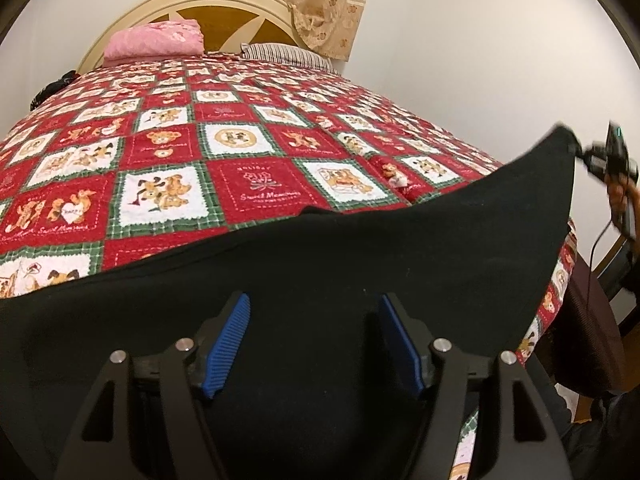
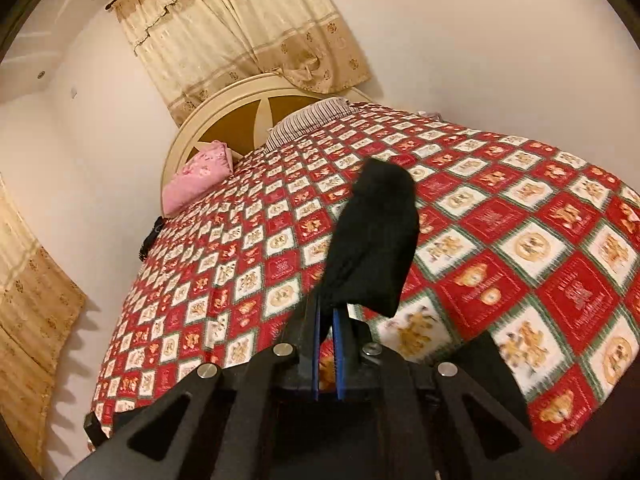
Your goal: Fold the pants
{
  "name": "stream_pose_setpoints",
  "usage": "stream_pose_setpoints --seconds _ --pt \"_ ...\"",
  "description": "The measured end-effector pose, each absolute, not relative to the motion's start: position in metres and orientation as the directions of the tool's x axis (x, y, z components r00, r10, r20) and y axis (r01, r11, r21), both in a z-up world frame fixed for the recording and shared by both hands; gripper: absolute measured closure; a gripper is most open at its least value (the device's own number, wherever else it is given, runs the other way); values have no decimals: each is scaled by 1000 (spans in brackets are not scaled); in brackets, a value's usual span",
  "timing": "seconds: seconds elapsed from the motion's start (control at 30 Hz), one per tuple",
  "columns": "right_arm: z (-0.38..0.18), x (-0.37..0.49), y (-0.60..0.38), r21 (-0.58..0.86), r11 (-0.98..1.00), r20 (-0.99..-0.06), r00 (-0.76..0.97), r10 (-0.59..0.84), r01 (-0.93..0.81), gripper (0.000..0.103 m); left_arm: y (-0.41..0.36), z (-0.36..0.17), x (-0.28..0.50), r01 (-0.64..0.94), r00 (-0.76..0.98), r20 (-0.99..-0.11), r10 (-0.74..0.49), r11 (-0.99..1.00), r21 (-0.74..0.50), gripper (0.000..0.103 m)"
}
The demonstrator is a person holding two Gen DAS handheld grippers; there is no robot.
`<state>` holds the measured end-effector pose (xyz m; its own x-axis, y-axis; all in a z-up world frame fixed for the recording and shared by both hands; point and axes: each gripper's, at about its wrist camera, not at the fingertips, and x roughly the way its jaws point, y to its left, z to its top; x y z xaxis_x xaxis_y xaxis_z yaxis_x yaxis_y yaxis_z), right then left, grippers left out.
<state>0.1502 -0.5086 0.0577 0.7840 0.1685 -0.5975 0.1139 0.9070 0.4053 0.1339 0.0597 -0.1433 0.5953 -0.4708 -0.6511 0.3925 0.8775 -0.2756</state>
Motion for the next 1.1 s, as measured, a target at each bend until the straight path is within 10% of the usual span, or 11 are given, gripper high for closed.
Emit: stream_pose_setpoints --seconds 0.33,0.67,0.87,1.1 --pt "-64 99 -571 485 811 -733 657 175 326 98 57 -144 134 402 587 -662 -467 877 -262 31" --pt "-57 90 -566 474 830 -712 683 164 294 97 60 -144 134 403 584 -656 -478 872 -276 31" --pt "-52 70 -581 387 853 -744 665 65 350 73 61 -144 134 404 579 -649 -492 866 -296 30" --pt "-14 91 -626 443 822 -692 719 58 359 73 57 -144 134 417 573 -660 -486 866 -275 25"
